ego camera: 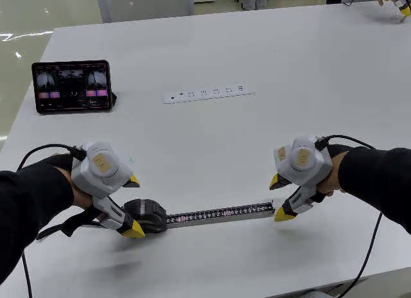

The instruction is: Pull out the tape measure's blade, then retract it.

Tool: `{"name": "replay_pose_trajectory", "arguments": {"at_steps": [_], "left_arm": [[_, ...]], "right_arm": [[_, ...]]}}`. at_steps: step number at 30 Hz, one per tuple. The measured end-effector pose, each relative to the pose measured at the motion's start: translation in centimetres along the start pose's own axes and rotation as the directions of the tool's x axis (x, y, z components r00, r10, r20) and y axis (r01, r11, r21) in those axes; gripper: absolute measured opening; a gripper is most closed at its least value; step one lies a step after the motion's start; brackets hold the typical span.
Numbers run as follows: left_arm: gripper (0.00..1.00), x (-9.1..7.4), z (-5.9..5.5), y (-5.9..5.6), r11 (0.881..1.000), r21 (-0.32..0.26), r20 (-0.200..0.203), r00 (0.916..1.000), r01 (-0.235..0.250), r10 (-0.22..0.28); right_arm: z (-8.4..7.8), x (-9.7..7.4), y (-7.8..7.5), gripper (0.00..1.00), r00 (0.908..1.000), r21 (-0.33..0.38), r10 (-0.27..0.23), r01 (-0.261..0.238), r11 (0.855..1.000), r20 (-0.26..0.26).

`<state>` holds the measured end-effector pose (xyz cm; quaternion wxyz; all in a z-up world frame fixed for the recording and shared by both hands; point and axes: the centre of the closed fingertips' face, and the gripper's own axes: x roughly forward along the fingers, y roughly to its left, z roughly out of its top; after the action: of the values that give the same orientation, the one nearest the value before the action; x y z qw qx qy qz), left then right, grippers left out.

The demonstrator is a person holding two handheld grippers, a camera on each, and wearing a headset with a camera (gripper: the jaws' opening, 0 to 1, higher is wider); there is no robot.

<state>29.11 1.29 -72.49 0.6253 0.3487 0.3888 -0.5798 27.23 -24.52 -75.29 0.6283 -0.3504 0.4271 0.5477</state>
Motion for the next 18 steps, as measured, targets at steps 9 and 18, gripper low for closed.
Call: {"name": "replay_pose_trajectory", "arguments": {"at_steps": [9, 18], "left_arm": [[0.81, -0.7, -0.3, -0.1, 0.999, -0.04, 0.018, 0.9998, -0.012, 0.013], [0.99, -1.3, -0.4, -0.5, 0.988, -0.147, 0.092, 0.9936, -0.052, 0.066]], "right_arm": [[0.3, -0.7, -0.1, 0.61, 0.9992, 0.068, -0.017, 0.014, 0.998, 0.036], [0.5, -1.8, -1.1, 0.79, 0.986, 0.199, -0.119, 0.094, 0.975, 0.117]]}}
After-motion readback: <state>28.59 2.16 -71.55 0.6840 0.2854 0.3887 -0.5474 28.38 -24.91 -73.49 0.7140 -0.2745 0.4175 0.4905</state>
